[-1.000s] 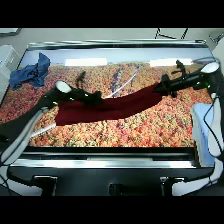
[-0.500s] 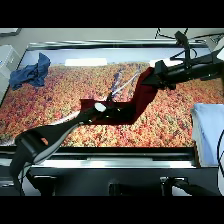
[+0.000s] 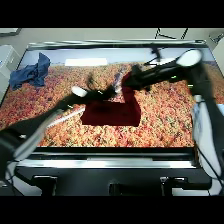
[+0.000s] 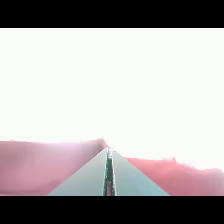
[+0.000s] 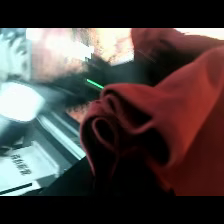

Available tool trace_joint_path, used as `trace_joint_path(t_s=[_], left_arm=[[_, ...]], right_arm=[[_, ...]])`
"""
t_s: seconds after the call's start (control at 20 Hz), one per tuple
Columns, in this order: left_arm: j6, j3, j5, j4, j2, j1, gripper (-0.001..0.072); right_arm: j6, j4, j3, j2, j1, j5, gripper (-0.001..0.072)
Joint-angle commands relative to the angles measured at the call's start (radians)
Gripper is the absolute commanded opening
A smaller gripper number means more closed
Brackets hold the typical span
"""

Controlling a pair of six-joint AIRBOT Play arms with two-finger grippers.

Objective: Fold the clothes and pants, and hang the long-sleeved shirts on hangers.

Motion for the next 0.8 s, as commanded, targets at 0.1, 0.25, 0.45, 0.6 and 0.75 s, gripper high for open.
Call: trace_joint_path(t_s=[0.1, 0.25, 0.45, 0.6, 0.75], left_arm=[[-0.048, -0.003, -0.214, 0.350, 0.334, 0.430, 0.0032], [-0.035, -0.003, -0.314, 0.489, 0.493, 0.545, 0.0032], [-0.008, -0.003, -0.402, 0.603, 0.608, 0.566, 0.0033], [0.004, -0.013, -0.408, 0.605, 0.623, 0.566, 0.0033], [0.004, -0.013, -0.407, 0.605, 0.623, 0.566, 0.0034]], right_arm=[[-0.047, 0.232, 0.001, -0.243, 0.206, -0.216, 0.0035], [-0.047, 0.313, 0.001, -0.358, 0.301, -0.332, 0.0036], [-0.123, 0.497, 0.001, -0.441, 0.352, -0.412, 0.0705], [-0.125, 0.426, 0.001, -0.399, 0.256, -0.325, 0.0697], [-0.061, 0.132, 0.001, -0.304, 0.051, -0.135, 0.0695]])
